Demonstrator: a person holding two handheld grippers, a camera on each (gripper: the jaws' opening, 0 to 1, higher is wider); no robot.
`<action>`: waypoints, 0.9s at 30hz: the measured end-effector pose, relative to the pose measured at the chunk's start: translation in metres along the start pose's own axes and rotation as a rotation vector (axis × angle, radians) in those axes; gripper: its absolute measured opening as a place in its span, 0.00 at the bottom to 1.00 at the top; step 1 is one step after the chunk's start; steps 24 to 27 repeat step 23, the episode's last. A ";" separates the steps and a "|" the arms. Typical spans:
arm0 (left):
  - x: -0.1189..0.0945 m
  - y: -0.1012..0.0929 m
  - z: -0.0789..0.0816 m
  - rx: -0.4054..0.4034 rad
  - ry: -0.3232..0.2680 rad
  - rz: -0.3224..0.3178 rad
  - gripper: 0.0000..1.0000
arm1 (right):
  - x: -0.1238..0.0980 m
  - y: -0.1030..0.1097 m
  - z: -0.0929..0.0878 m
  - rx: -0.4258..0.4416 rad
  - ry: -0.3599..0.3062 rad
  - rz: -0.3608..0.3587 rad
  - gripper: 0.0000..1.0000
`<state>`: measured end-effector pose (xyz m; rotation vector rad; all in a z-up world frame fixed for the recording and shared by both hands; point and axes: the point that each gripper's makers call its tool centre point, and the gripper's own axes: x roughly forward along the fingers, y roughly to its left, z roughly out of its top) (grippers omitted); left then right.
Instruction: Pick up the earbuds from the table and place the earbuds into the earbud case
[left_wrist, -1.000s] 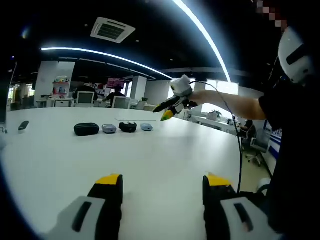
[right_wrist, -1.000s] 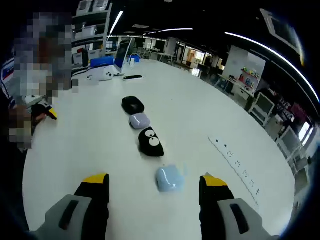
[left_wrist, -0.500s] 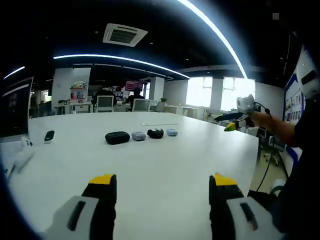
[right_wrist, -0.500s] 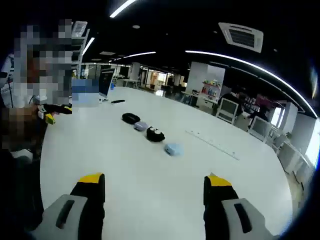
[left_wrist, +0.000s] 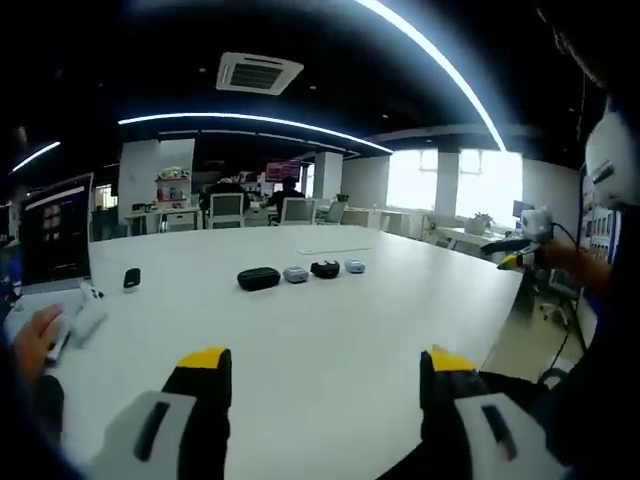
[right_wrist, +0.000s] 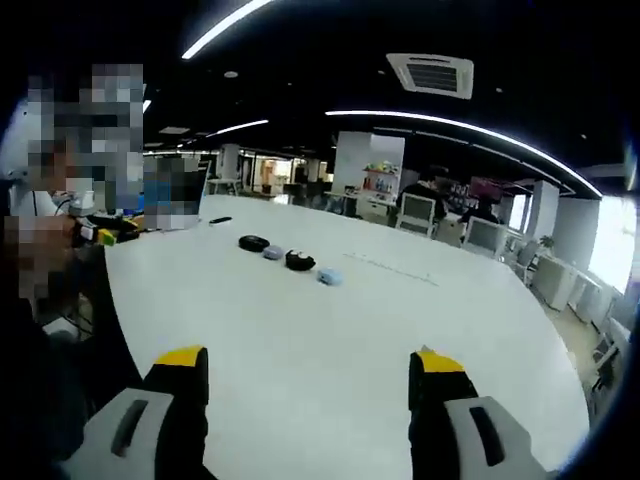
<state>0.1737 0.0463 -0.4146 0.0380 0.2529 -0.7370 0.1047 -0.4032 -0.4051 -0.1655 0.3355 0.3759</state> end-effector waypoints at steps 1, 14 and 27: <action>-0.003 0.000 0.002 0.008 0.001 0.004 0.78 | -0.003 -0.002 0.003 -0.002 -0.006 -0.005 0.80; -0.022 -0.002 0.011 0.024 0.018 0.020 0.78 | -0.019 0.009 0.000 -0.020 0.023 0.007 0.82; -0.018 -0.004 0.010 0.029 0.031 0.016 0.78 | -0.020 0.010 -0.001 -0.018 0.027 0.006 0.82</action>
